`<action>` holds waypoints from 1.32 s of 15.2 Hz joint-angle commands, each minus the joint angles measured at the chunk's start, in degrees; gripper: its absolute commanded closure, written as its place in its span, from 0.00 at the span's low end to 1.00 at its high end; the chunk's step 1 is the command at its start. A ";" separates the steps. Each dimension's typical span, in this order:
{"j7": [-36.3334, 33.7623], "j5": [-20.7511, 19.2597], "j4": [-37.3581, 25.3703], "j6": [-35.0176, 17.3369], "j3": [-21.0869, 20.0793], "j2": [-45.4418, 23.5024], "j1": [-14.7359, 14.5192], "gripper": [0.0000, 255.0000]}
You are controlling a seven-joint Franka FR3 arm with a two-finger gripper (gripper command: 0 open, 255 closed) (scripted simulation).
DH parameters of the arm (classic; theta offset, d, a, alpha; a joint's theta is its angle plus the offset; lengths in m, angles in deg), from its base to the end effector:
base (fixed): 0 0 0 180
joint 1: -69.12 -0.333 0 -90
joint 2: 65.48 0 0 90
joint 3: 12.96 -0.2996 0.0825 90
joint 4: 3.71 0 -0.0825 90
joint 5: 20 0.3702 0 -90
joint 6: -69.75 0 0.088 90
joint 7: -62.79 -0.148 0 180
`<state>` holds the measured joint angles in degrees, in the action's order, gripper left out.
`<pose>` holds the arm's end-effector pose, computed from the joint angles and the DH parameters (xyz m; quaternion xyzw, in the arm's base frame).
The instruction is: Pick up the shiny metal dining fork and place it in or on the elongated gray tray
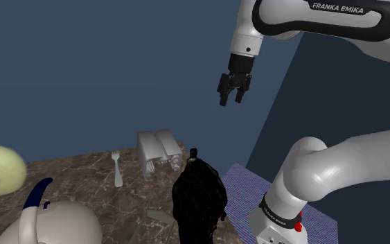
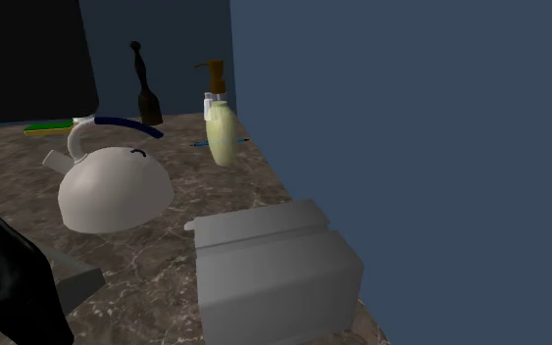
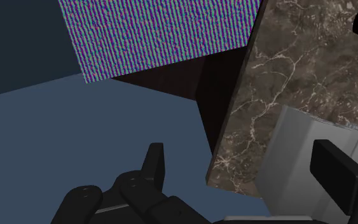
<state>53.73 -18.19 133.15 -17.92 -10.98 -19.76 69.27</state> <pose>0.2937 -0.0078 0.5233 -0.9949 0.0917 0.0322 0.0261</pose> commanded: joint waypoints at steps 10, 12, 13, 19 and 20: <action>-11.52 6.18 0.69 -11.98 -8.90 -11.70 -2.35 0.00; -13.98 7.09 -0.05 -14.60 -10.75 -15.07 -2.75 0.00; -15.21 7.46 -0.53 -15.88 -11.66 -16.85 -2.92 0.00; -22.73 8.25 -5.10 -22.95 -16.68 -28.53 -3.69 0.00; -24.03 8.12 -6.12 -23.99 -17.42 -30.63 -3.80 0.00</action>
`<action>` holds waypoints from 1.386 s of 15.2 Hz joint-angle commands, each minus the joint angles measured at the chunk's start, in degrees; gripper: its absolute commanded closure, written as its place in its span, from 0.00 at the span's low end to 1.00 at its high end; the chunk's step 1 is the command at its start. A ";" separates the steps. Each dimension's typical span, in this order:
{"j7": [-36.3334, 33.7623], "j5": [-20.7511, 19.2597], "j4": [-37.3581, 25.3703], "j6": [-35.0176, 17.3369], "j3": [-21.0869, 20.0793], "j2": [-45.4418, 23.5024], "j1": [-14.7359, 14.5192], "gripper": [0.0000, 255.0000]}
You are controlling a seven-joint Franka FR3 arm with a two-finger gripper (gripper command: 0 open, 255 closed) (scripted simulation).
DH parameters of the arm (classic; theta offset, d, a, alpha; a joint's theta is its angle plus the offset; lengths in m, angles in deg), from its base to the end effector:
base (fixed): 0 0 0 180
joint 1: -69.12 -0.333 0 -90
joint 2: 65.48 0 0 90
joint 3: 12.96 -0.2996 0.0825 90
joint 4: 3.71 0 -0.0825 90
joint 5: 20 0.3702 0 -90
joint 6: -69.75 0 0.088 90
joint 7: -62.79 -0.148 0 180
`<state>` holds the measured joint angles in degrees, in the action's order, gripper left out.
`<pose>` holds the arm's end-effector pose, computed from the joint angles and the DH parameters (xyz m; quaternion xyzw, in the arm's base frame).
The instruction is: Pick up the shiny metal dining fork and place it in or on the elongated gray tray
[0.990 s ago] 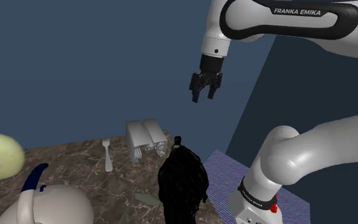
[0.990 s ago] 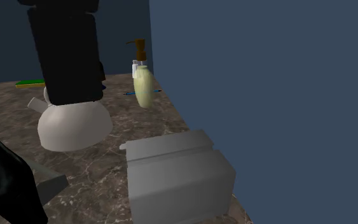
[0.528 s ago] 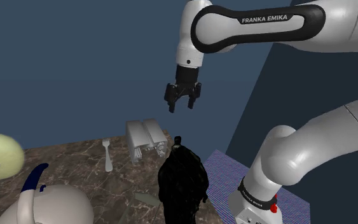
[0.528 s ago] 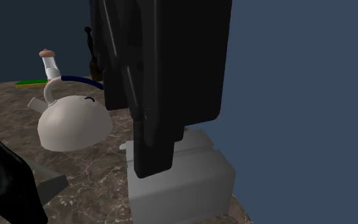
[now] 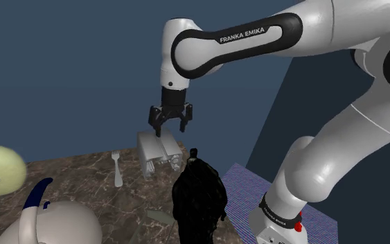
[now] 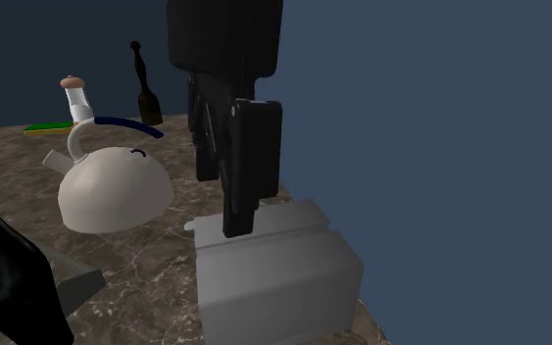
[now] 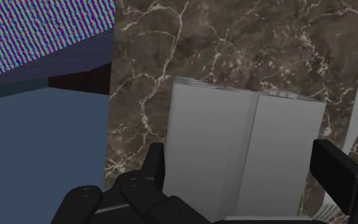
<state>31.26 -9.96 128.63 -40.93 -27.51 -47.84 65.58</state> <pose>0.4101 0.1543 0.4058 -0.9858 0.1578 0.0524 0.0229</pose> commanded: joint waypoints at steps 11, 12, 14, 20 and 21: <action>-16.57 -6.26 -17.90 -8.50 -5.67 -27.38 -3.04 0.00; -17.87 -7.05 -19.86 -8.74 -5.75 -29.73 -3.55 0.00; -20.33 -8.59 -24.05 -8.98 -5.69 -34.46 -4.72 0.00; -21.01 -8.94 -23.63 -12.42 -3.90 -37.47 -6.99 0.00; -21.07 -9.03 -23.29 -13.10 -3.83 -37.81 -7.11 0.00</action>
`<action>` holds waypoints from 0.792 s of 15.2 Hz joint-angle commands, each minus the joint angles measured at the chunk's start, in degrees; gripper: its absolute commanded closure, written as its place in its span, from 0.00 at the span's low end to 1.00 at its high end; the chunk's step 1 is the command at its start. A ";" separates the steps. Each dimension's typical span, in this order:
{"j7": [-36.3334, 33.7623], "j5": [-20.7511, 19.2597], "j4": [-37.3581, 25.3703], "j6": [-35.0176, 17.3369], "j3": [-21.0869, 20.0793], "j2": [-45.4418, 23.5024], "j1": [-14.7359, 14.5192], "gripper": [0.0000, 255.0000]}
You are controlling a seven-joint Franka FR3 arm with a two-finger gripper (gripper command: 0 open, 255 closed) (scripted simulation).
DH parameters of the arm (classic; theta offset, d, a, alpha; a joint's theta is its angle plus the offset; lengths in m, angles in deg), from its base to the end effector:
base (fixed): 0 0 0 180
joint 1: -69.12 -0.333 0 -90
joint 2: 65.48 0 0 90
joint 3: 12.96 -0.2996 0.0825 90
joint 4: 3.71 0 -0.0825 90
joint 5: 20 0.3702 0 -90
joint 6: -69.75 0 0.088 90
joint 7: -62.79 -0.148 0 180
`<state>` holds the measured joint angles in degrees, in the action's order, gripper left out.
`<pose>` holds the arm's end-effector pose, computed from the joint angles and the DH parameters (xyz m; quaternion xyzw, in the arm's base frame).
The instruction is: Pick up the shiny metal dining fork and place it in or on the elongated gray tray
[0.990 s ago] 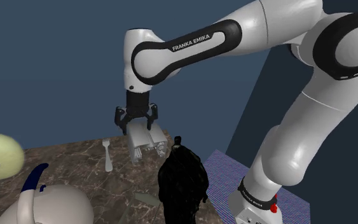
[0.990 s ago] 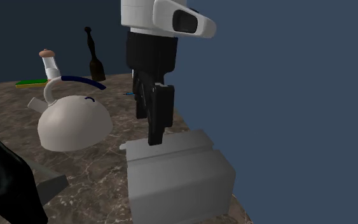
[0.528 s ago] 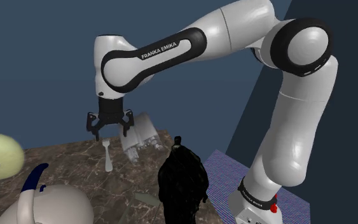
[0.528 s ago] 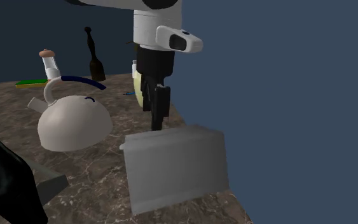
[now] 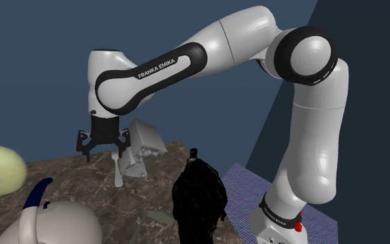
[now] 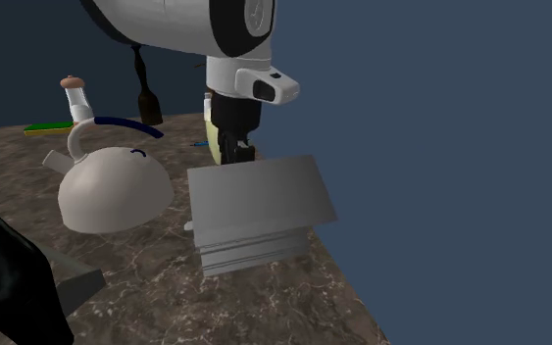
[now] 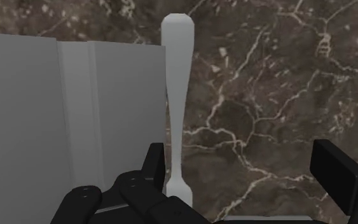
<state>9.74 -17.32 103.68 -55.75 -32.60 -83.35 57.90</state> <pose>0.5251 0.3095 0.3098 -0.9744 0.2131 0.0395 0.0596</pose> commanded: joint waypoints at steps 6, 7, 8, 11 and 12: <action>0.56 -1.51 2.16 0.65 2.06 -2.80 -0.24 0.00; 0.58 -1.47 2.16 0.65 2.15 -2.79 -0.32 0.00; 0.62 -1.42 2.16 0.65 2.25 -2.78 -0.42 0.00; 1.25 -1.25 3.89 -0.87 2.37 -2.66 -0.14 1.00; 1.51 -1.00 5.00 -1.46 2.32 -2.05 0.03 1.00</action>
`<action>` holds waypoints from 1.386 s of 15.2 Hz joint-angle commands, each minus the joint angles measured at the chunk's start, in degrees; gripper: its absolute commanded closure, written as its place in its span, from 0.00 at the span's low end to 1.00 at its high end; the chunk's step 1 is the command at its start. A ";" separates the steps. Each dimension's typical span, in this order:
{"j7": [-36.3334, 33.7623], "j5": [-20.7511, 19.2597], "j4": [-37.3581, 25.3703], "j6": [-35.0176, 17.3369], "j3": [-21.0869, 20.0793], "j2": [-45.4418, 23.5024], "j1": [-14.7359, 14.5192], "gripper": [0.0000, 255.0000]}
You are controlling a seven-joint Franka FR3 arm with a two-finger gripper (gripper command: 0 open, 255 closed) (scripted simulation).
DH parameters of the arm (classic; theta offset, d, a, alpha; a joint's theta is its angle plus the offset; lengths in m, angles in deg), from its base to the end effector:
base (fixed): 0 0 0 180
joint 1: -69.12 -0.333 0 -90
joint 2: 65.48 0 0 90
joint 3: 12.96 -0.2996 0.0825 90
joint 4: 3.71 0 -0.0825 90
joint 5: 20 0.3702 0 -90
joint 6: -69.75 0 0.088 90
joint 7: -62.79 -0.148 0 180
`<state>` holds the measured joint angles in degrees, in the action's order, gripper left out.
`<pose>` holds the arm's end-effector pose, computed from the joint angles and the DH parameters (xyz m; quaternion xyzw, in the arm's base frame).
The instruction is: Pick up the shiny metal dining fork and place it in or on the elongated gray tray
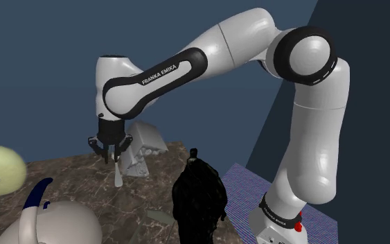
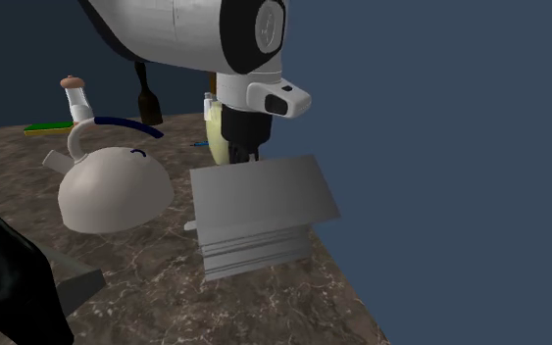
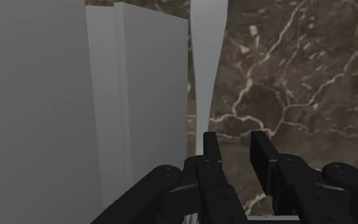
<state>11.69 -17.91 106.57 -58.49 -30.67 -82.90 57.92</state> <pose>0.5279 0.2890 0.2945 -0.9758 0.2100 0.0298 0.0532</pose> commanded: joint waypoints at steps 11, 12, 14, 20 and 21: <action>-1.13 -0.55 -2.31 0.36 -0.18 -1.86 -0.44 1.00; -1.13 -0.55 -2.31 0.36 -0.18 -1.86 -0.44 0.00; -7.66 -1.58 1.31 0.34 0.10 0.76 -2.38 0.00; -25.40 -4.06 7.42 2.51 -0.16 5.41 -7.70 0.00; -25.51 -4.22 7.75 1.81 -0.13 5.02 -7.74 0.00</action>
<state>-12.57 -21.86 113.94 -56.50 -30.83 -77.80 50.49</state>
